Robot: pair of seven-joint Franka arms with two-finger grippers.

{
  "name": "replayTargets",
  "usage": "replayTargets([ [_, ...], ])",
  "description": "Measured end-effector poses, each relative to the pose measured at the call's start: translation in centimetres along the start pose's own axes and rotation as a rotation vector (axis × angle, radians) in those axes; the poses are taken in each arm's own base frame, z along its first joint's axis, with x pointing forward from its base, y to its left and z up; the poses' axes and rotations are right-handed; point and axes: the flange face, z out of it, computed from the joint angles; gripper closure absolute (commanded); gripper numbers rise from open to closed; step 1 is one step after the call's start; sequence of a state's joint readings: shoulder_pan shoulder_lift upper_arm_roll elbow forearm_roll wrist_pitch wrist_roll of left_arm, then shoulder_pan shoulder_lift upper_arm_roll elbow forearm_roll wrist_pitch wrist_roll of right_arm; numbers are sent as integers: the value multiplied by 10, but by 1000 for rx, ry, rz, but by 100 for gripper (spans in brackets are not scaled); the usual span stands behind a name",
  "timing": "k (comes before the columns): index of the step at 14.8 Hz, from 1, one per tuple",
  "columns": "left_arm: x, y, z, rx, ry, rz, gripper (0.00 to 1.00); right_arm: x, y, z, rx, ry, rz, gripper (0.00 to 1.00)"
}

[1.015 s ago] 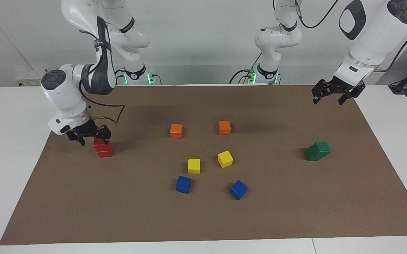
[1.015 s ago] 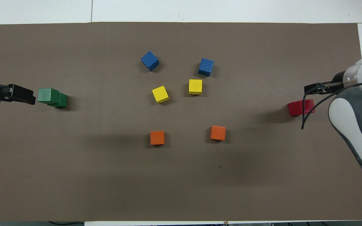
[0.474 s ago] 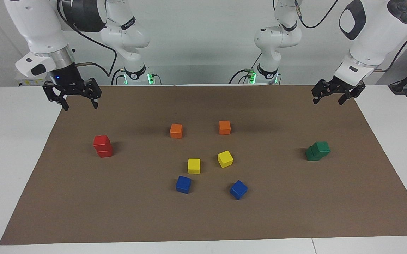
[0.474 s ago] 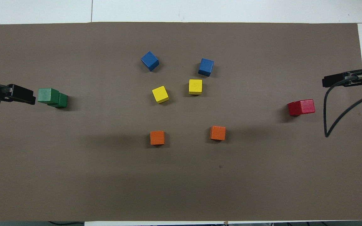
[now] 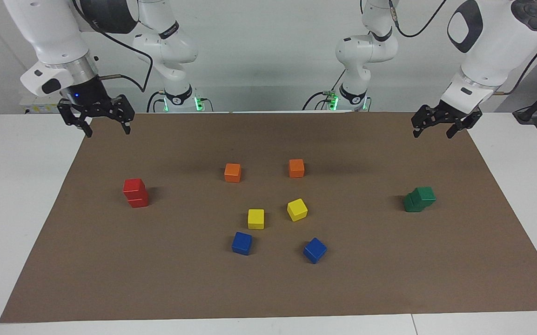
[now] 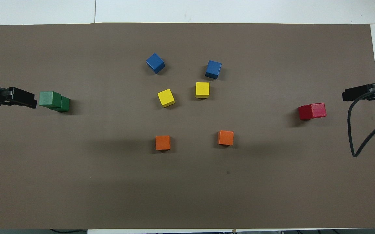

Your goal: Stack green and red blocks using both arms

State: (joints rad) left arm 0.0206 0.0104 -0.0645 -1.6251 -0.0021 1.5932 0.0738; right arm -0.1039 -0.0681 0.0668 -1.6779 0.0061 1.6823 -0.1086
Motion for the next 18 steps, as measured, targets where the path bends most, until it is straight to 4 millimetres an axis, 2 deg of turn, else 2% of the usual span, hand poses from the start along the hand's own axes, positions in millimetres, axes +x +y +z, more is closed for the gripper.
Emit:
replayTargets([
  [4,0,0,0,0,0,0,0,4,0,-13,7,-22,3,0],
  [6,0,0,0,0,0,0,0,7,1,-12,8,-28,10,0],
  [11,0,0,0,0,0,0,0,4,20,-12,9,-29,47,0],
  [18,0,0,0,0,0,0,0,-5,22,-6,7,-98,76,0],
])
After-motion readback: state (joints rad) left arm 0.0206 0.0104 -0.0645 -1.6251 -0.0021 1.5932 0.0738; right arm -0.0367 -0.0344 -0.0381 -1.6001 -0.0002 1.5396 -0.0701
